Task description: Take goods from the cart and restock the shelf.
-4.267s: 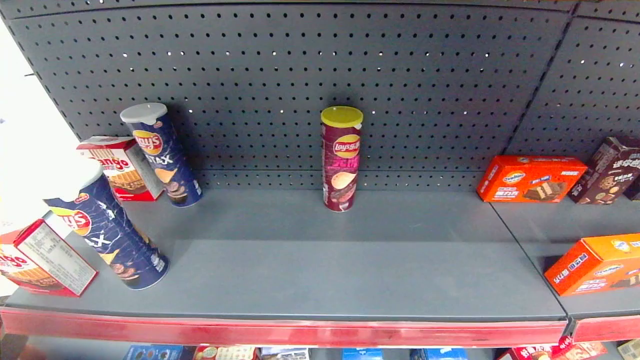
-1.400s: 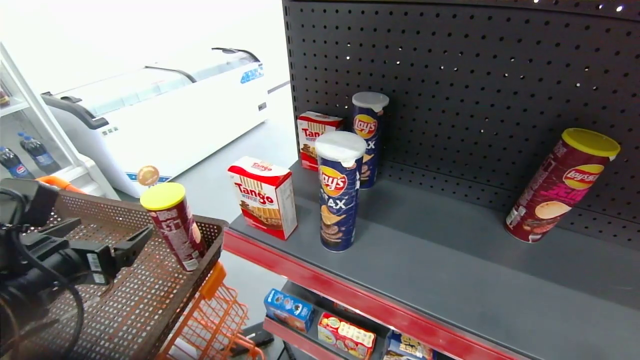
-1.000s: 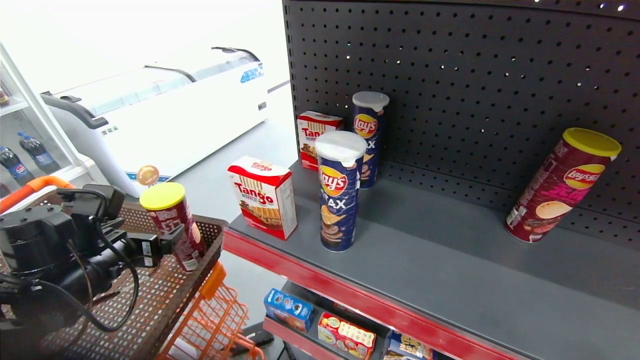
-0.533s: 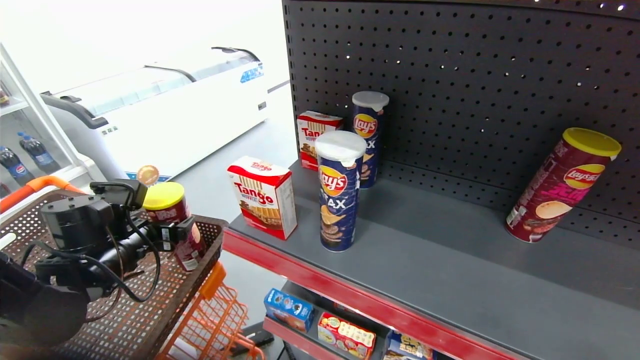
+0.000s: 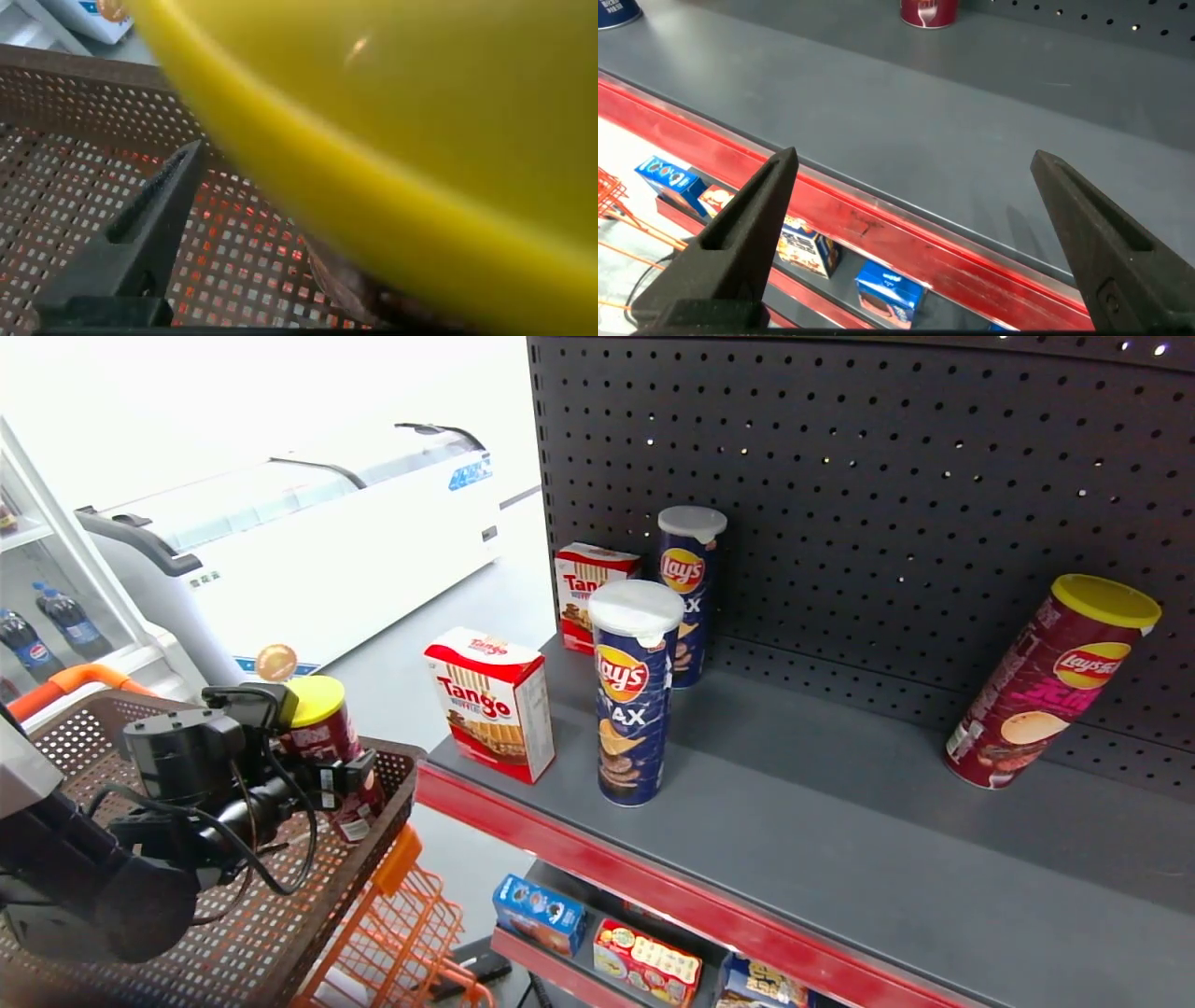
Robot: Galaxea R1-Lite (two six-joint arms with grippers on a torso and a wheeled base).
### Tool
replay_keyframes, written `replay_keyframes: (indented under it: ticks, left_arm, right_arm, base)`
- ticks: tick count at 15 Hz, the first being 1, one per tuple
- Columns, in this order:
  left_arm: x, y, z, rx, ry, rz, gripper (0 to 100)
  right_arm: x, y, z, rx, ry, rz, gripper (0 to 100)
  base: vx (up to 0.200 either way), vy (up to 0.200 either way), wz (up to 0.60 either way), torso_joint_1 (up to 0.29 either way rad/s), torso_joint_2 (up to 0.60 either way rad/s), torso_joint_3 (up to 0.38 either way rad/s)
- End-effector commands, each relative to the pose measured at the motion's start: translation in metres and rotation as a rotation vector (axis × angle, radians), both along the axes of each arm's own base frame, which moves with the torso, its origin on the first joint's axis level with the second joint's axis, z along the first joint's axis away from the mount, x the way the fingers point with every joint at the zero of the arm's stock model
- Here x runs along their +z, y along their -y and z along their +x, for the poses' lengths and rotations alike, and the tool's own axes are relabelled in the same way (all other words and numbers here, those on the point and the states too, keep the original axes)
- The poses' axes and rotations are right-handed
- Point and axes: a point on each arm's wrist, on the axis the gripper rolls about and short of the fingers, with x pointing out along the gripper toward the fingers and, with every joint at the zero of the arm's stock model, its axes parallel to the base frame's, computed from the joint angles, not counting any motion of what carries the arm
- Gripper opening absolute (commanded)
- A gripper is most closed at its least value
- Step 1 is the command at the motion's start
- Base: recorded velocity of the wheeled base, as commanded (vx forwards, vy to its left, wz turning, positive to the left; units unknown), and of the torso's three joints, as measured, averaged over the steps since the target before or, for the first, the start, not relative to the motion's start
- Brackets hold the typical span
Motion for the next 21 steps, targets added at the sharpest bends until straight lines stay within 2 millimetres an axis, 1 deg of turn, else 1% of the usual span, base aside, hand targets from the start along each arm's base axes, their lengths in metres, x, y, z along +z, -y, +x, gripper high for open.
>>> replay_keyframes:
  ticks: [1, 2, 3, 4, 9, 10, 12, 14, 16, 17, 18, 19, 20, 21]
  left_arm:
    - [-0.006, 0.001, 0.002, -0.001, -0.012, -0.005, 100]
    - [-0.005, 0.001, 0.002, -0.001, -0.007, -0.005, 100]
    - [-0.002, 0.001, 0.007, -0.004, 0.006, -0.004, 0]
    - [-0.001, 0.002, 0.009, -0.006, 0.014, -0.002, 0]
    - [0.0, 0.001, 0.007, -0.006, 0.019, 0.006, 0]
    - [0.005, 0.001, 0.007, -0.004, 0.048, 0.008, 0]
    - [0.025, 0.005, -0.003, -0.017, 0.115, 0.014, 0]
    - [0.05, 0.015, -0.019, -0.049, 0.173, 0.009, 0]
    - [0.068, 0.026, -0.034, -0.089, 0.205, 0.005, 0]
    - [0.081, 0.036, -0.045, -0.116, 0.254, -0.008, 0]
    - [0.094, 0.046, -0.064, -0.161, 0.3, -0.014, 0]
    - [0.101, 0.05, -0.077, -0.183, 0.32, -0.017, 0]
    - [0.103, 0.052, -0.082, -0.191, 0.326, -0.018, 0]
    - [0.109, 0.059, -0.103, -0.235, 0.356, -0.011, 0]
  right_arm:
    - [0.0, 0.0, 0.0, 0.001, -0.001, -0.001, 100]
    - [0.0, 0.0, 0.0, 0.001, -0.001, -0.001, 100]
    - [0.0, 0.0, 0.0, 0.001, -0.001, -0.001, 100]
    - [0.0, 0.0, 0.0, 0.001, -0.001, -0.001, 100]
    - [0.0, 0.0, 0.0, 0.001, -0.001, -0.001, 100]
    - [0.0, 0.0, 0.0, 0.001, -0.001, -0.001, 100]
    - [0.0, 0.0, 0.0, 0.001, -0.001, -0.001, 100]
    - [0.0, 0.0, 0.0, 0.001, -0.003, -0.001, 100]
    - [0.0, 0.0, 0.0, 0.001, -0.001, -0.001, 100]
    - [0.0, 0.0, 0.0, 0.001, -0.003, -0.001, 100]
    - [0.0, 0.0, 0.0, 0.002, -0.001, -0.001, 100]
    - [0.0, 0.0, 0.0, 0.001, -0.001, -0.001, 100]
    - [0.0, 0.0, 0.0, 0.001, -0.001, -0.001, 100]
    - [0.0, 0.0, 0.0, 0.001, -0.001, -0.001, 100]
  base:
    - [0.0, 0.0, 0.0, 0.0, 0.0, 0.0]
    - [0.0, 0.0, 0.0, 0.0, 0.0, 0.0]
    - [0.0, 0.0, 0.0, 0.0, 0.0, 0.0]
    - [0.0, 0.0, 0.0, 0.0, 0.0, 0.0]
    - [0.0, 0.0, 0.0, 0.0, 0.0, 0.0]
    - [0.0, 0.0, 0.0, 0.0, 0.0, 0.0]
    - [0.0, 0.0, 0.0, 0.0, 0.0, 0.0]
    - [0.0, 0.0, 0.0, 0.0, 0.0, 0.0]
    - [0.0, 0.0, 0.0, 0.0, 0.0, 0.0]
    - [0.0, 0.0, 0.0, 0.0, 0.0, 0.0]
    - [0.0, 0.0, 0.0, 0.0, 0.0, 0.0]
    - [0.0, 0.0, 0.0, 0.0, 0.0, 0.0]
    - [0.0, 0.0, 0.0, 0.0, 0.0, 0.0]
    - [0.0, 0.0, 0.0, 0.0, 0.0, 0.0]
